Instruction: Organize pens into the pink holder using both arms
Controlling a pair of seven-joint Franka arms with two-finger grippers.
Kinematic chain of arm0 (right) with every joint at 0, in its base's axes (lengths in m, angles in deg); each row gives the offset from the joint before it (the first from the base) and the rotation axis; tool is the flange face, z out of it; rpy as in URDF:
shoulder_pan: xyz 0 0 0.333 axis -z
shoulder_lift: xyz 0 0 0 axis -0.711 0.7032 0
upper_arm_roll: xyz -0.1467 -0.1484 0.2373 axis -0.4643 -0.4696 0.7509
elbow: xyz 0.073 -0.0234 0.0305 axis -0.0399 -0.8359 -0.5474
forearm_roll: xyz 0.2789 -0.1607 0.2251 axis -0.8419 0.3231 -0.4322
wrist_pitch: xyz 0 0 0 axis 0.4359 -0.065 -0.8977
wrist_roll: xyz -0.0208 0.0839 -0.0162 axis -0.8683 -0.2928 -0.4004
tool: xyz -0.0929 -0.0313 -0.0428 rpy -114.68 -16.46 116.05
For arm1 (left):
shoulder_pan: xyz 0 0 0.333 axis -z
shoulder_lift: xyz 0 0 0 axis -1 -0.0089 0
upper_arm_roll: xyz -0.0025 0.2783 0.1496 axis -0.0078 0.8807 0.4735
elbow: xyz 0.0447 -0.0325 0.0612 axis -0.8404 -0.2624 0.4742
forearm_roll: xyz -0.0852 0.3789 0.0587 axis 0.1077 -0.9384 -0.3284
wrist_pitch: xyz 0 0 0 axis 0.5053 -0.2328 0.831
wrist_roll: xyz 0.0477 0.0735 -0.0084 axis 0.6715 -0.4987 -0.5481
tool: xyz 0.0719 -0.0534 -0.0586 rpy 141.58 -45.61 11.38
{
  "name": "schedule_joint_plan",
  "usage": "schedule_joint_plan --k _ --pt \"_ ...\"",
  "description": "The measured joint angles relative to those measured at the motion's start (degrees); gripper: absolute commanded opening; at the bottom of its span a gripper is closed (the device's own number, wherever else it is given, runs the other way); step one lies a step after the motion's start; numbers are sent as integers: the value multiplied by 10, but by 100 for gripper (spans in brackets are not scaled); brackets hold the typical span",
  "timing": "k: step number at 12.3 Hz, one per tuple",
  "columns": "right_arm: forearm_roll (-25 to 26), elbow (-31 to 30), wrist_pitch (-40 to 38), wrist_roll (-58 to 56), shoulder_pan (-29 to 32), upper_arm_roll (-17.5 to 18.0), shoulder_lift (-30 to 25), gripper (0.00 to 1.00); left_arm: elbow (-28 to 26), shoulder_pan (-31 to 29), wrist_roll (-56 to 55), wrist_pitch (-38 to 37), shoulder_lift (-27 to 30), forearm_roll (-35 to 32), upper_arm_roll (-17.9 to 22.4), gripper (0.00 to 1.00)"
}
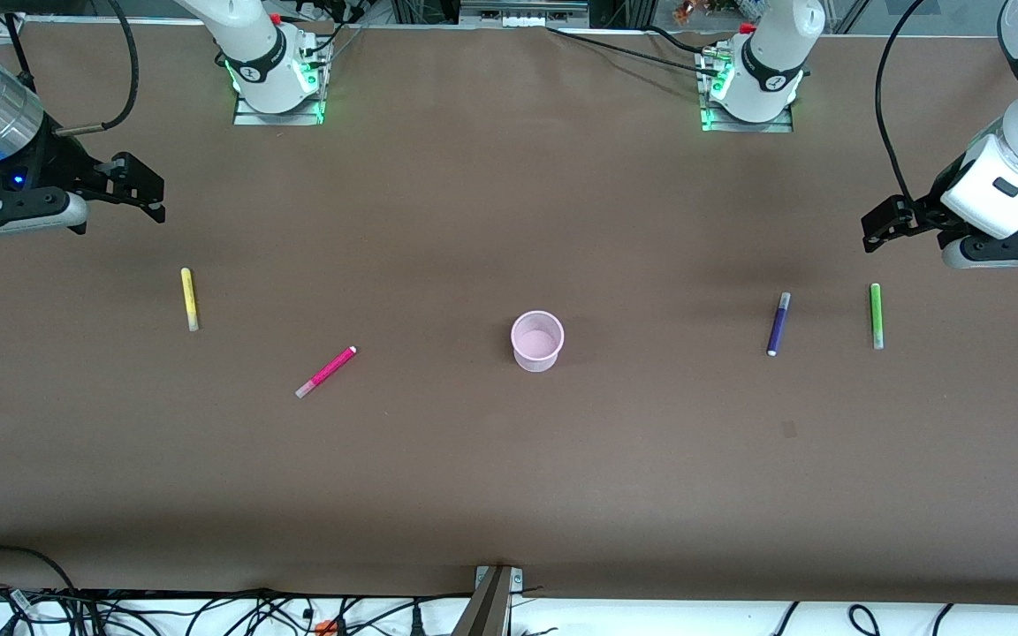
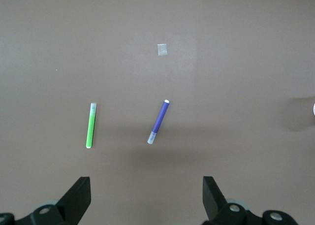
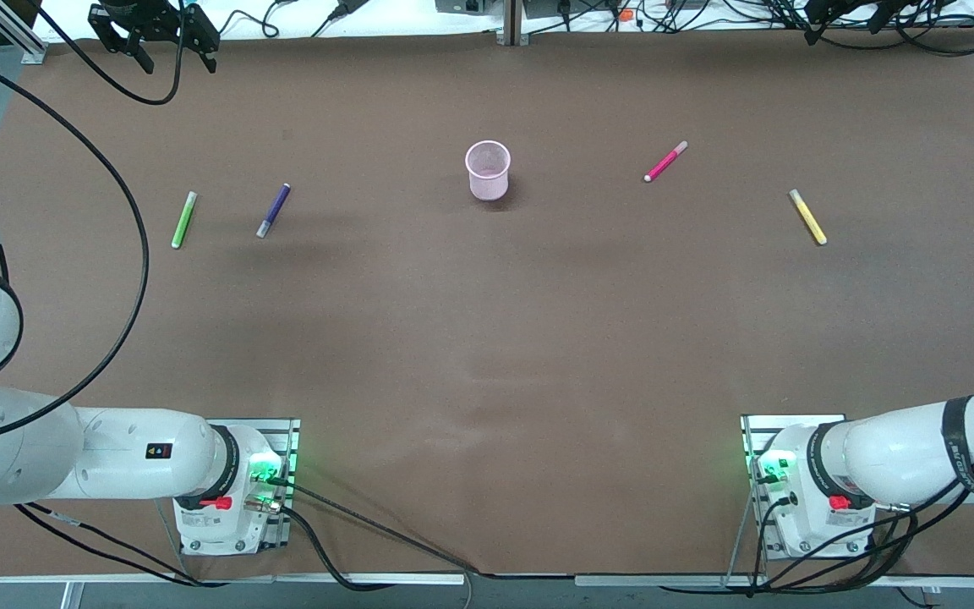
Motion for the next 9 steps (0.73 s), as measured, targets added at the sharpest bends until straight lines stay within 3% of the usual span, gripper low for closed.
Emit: schedule_joint_plan --k 9 --pt "-4 -9 32 0 1 0 4 100 0 1 0 -2 0 0 -4 100"
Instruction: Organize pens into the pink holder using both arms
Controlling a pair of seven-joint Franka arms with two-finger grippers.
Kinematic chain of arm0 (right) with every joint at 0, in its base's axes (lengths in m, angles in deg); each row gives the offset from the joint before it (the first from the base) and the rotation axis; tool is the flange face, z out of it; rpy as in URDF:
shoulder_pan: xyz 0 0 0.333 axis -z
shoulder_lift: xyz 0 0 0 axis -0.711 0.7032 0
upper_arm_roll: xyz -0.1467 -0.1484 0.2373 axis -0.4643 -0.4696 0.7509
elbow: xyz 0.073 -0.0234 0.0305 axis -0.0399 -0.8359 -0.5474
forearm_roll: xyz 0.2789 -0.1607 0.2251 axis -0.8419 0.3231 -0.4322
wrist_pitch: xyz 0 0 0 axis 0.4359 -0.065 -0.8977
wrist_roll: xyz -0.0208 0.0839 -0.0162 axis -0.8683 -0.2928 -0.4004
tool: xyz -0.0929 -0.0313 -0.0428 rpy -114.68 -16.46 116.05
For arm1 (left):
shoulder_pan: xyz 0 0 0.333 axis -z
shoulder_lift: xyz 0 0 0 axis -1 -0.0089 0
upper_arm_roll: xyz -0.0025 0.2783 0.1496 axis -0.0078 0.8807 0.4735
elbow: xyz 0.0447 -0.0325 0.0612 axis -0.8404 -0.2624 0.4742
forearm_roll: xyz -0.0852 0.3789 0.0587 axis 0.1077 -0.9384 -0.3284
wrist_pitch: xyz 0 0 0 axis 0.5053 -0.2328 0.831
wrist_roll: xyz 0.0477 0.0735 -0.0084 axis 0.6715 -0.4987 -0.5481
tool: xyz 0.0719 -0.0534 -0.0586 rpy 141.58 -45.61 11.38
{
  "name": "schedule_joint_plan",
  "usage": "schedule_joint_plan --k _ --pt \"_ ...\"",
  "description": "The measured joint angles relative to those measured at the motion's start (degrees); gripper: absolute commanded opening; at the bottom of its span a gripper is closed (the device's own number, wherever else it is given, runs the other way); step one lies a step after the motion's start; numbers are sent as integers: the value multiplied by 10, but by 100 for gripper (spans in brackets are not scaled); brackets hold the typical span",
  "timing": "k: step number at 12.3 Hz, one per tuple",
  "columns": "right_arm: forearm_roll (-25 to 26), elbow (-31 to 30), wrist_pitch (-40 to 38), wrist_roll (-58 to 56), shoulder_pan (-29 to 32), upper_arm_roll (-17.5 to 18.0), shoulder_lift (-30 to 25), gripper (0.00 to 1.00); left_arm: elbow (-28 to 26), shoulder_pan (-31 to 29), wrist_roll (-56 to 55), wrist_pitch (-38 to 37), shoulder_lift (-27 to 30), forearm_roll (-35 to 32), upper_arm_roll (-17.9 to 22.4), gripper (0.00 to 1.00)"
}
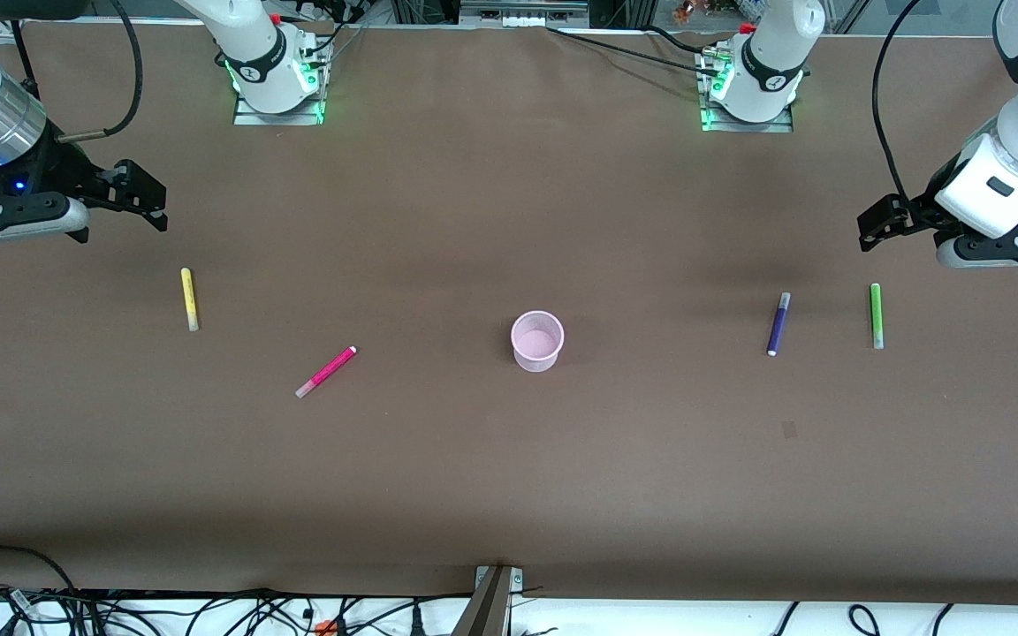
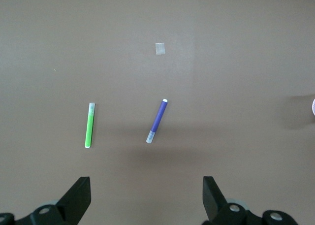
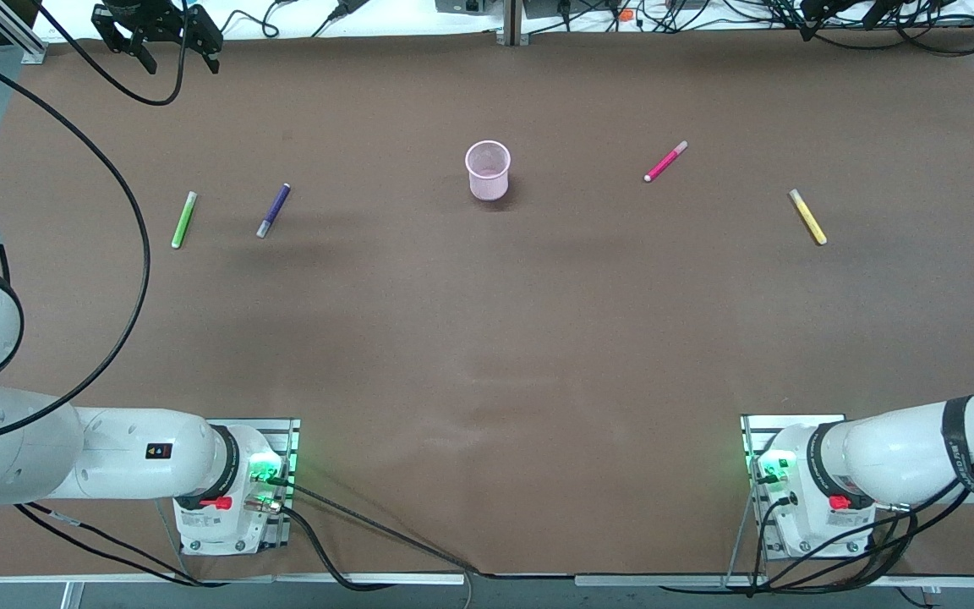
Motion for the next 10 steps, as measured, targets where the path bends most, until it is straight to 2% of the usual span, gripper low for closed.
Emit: schedule_joint_plan --k 6,8,10 --pt "0 -1 3 0 4 -1 35 100 -1 1 0 -7 -17 0 0 100" --pt "-1 -3 -20 5 4 0 51 100 -2 2 1 -8 -42 0 -1 100" --pt "-14 -8 -23 64 3 3 64 100 -4 5 1 -6 -82 0 -5 100"
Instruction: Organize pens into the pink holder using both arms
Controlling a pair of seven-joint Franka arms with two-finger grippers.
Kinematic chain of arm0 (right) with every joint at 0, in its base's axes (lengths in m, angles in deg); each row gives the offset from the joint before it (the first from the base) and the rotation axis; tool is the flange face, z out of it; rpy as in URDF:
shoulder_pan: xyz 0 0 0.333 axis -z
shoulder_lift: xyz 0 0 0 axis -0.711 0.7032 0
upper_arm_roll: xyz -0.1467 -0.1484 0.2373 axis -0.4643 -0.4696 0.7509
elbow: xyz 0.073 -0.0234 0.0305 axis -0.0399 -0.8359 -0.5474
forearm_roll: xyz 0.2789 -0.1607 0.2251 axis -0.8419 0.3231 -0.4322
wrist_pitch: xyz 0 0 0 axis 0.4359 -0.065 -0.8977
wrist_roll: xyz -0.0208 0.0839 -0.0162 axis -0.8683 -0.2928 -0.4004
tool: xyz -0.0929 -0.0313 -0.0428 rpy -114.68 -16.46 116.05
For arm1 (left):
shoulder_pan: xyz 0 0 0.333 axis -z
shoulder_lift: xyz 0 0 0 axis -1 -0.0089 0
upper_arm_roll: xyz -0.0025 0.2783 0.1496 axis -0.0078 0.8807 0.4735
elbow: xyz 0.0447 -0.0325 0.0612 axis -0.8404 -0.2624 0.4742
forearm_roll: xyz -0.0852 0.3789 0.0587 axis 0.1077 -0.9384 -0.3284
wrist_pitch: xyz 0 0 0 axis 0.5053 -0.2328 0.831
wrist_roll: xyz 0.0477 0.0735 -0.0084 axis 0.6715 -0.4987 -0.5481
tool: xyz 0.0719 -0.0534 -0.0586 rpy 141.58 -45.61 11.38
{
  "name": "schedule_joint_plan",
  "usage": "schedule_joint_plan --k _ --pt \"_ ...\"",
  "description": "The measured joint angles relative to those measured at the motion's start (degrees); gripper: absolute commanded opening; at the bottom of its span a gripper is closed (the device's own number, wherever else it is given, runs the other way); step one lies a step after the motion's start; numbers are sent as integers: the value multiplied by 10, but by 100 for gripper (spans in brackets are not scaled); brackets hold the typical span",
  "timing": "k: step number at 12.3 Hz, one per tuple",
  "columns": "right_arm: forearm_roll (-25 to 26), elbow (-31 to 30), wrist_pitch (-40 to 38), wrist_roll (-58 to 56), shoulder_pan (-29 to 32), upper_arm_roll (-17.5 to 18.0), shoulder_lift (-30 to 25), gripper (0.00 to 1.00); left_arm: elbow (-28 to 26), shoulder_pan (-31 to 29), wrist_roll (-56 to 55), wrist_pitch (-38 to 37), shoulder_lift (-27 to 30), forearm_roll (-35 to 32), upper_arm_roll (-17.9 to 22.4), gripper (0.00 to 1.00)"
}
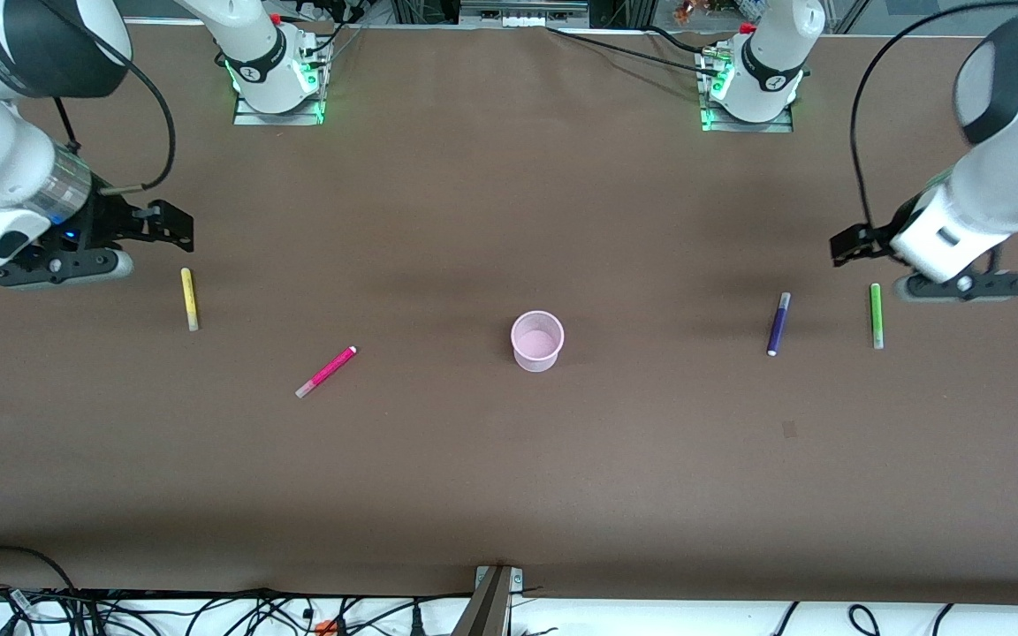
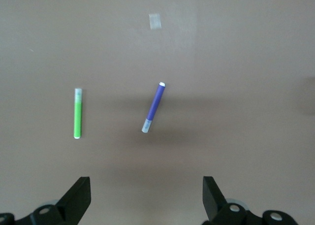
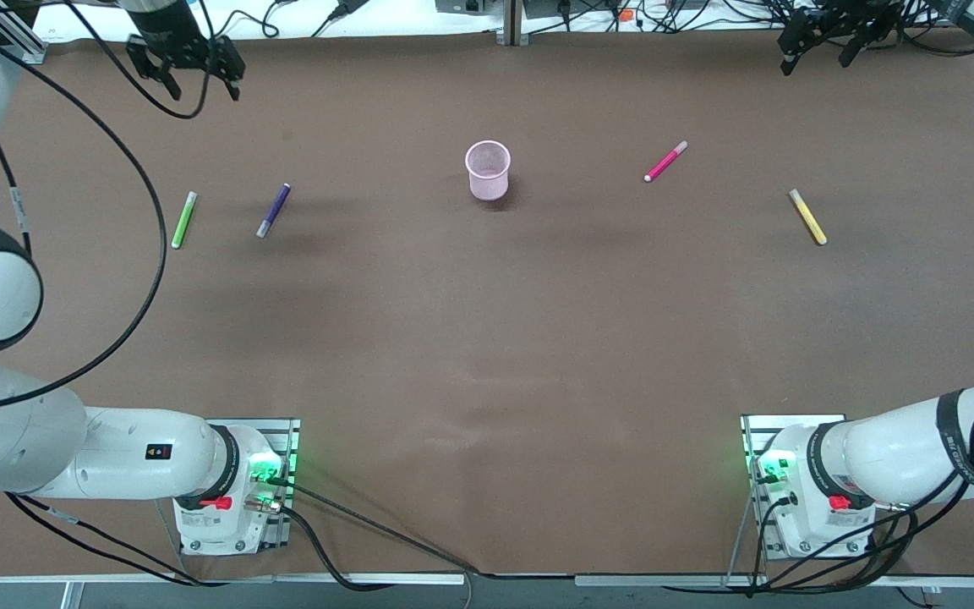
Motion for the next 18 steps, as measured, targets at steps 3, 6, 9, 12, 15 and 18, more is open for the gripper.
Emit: schedule_joint_plan --k 3,6,9,12,15,18 --pt "-23 -25 29 167 -14 6 32 100 0 1 0 36 -63 0 -2 100" --pt "-35 -80 128 284 -40 9 75 100 -22 1 3 107 -100 0 -3 100" --pt "-75 -128 236 326 -47 9 120 100 -102 1 31 233 -105 -23 -9 100" --pt "-84 -134 339 377 -71 9 183 100 -198 -1 97 389 -108 -36 -9 100" --pt "-97 -133 426 394 -89 10 238 98 -233 -21 192 464 -133 -36 -7 100" --pt "-101 -130 471 394 -93 10 272 82 -225 -33 226 482 -159 -36 -7 80"
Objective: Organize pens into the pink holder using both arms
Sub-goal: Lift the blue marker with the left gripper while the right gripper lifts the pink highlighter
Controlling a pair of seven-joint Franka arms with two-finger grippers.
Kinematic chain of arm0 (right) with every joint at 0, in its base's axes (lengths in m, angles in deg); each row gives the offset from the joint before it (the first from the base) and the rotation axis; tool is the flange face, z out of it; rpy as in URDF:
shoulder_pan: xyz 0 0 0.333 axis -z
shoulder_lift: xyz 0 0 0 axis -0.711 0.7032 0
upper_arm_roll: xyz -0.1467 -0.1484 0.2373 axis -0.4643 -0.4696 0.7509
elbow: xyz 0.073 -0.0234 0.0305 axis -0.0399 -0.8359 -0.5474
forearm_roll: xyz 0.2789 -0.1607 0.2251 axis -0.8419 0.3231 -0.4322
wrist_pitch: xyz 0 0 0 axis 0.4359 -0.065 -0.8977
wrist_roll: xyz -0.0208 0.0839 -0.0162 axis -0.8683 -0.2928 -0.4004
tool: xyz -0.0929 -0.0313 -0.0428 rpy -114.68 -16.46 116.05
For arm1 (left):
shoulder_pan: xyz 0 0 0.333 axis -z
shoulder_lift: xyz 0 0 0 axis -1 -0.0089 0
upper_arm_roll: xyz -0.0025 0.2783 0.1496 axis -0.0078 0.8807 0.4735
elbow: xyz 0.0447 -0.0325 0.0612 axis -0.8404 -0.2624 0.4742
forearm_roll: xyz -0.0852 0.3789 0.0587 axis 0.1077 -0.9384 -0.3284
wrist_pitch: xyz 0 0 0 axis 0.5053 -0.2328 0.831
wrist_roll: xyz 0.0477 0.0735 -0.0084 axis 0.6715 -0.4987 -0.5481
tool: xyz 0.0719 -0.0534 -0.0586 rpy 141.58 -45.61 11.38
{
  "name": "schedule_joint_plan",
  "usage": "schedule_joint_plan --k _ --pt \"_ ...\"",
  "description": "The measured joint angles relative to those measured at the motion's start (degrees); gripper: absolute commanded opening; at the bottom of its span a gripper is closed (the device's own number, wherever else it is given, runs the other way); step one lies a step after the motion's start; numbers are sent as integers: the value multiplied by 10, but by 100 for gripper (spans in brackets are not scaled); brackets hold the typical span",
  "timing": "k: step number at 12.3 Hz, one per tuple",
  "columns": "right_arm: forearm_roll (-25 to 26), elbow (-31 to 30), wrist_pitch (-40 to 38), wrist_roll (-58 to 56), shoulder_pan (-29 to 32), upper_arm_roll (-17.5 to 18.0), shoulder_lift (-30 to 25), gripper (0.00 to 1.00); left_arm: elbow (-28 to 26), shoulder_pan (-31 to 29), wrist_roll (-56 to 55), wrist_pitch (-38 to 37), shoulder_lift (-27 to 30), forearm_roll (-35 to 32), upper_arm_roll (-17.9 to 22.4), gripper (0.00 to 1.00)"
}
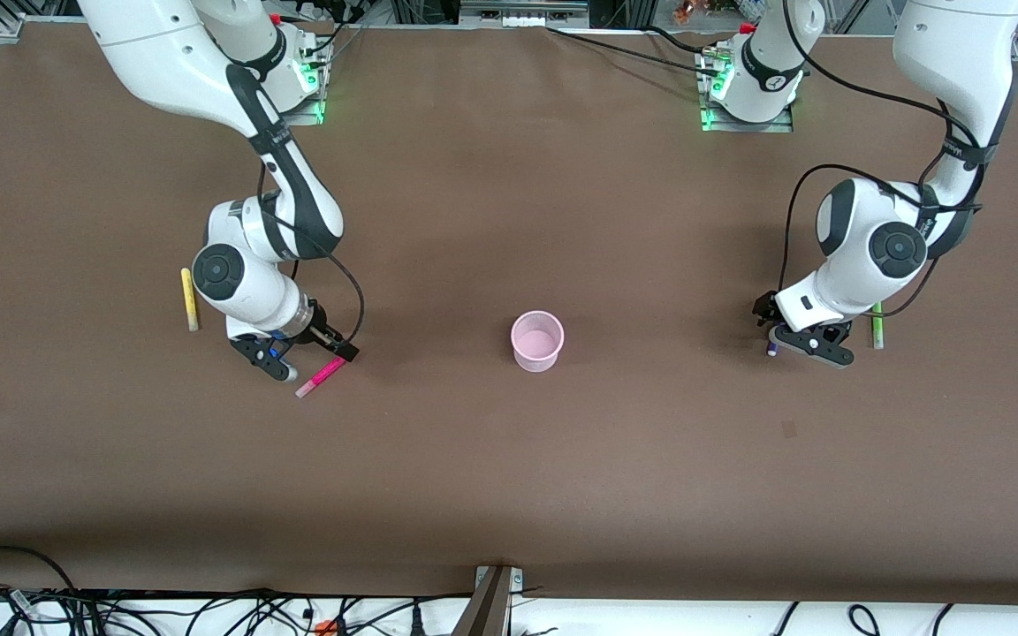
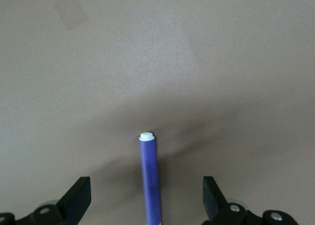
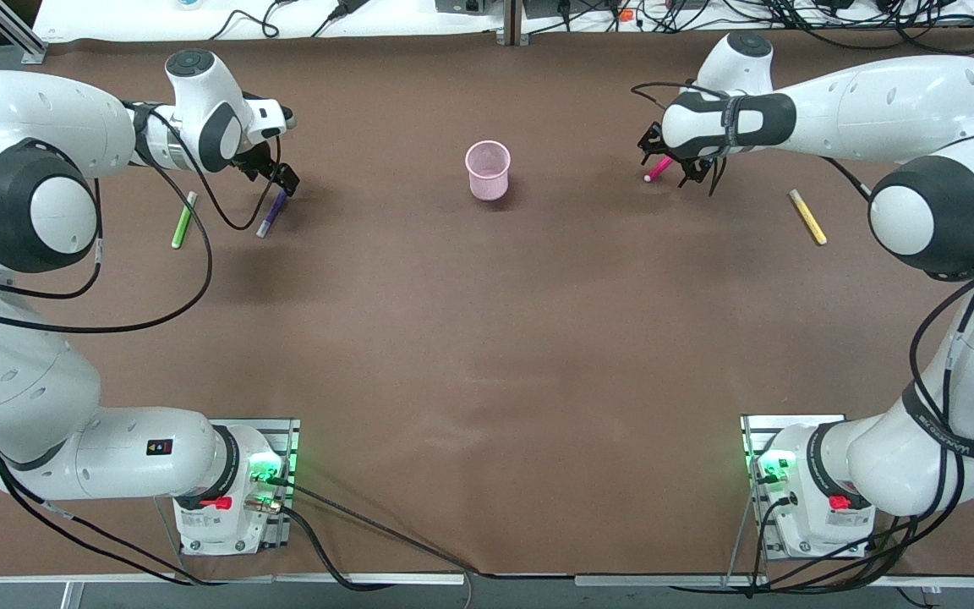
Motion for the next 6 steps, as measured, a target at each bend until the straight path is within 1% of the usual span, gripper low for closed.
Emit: schedule_joint_plan --k 1,2,4,5,6 --pt "0 4 7 0 0 0 9 75 6 0 2 0 -9 0 -1 73" --pt "0 11 10 0 0 0 17 66 13 1 3 1 -18 0 -1 69" --pt "-2 29 11 0 0 0 30 53 24 1 5 1 -31 0 -2 54" --pt "-11 38 11 0 0 0 37 47 29 1 6 1 -37 0 -2 50" --pt "-19 46 10 0 0 0 44 42 32 1 6 1 -42 0 -2 50"
